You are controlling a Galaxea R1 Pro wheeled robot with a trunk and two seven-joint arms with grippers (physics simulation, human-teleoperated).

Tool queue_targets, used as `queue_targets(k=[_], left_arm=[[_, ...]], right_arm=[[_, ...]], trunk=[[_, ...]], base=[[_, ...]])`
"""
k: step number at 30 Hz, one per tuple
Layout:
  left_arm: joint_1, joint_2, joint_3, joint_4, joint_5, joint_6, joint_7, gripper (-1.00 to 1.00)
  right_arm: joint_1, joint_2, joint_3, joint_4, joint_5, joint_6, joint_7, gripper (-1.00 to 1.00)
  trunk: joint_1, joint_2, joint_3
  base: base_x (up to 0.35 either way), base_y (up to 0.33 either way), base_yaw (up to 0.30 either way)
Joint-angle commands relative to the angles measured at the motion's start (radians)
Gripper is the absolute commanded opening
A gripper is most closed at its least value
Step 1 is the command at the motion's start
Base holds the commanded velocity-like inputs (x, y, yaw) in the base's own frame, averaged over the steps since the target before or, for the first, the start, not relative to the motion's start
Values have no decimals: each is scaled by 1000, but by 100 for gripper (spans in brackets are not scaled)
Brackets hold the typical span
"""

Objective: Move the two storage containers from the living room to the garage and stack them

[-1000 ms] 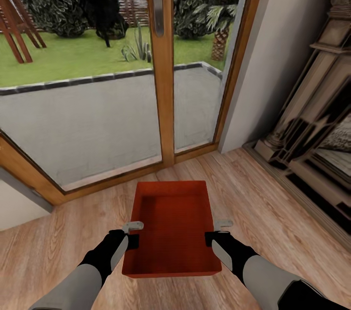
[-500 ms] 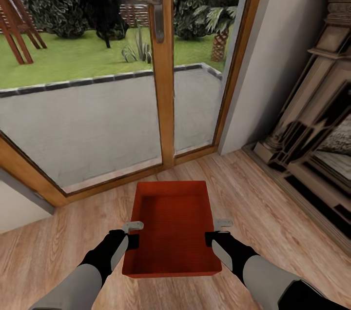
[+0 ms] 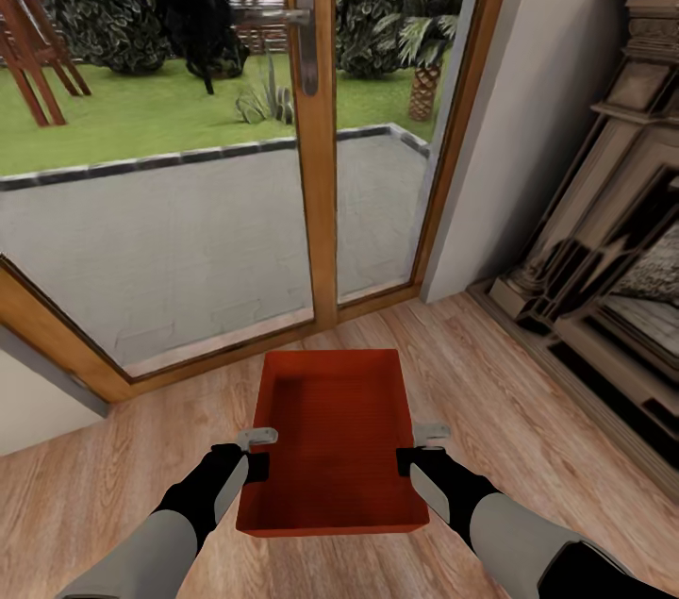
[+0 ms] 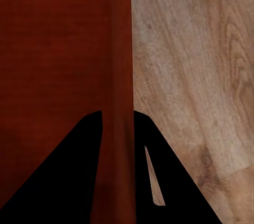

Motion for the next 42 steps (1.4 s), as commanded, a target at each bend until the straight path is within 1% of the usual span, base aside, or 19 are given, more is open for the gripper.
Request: queue_targets(k=[1, 19, 37, 42], left_arm=[[0, 13, -5, 29, -19, 9, 23, -100], [0, 13, -4, 29, -19, 9, 23, -100], [0, 13, -5, 29, -19, 9, 23, -100], [0, 13, -5, 29, -19, 9, 23, -100]], right_arm=[[-2, -1, 2, -5, 14, 5, -8, -100], [-2, 0, 3, -6, 15, -4, -6, -100], [-2, 9, 2, -7, 15, -7, -17, -100], [-2, 9, 0, -7, 15, -7, -18, -100]], trunk=[[-4, 7, 3], [-73, 133, 59], [-142, 259, 115], [-161, 294, 137]], base=[[0, 0, 0], [0, 0, 0], [0, 0, 0], [0, 0, 0]])
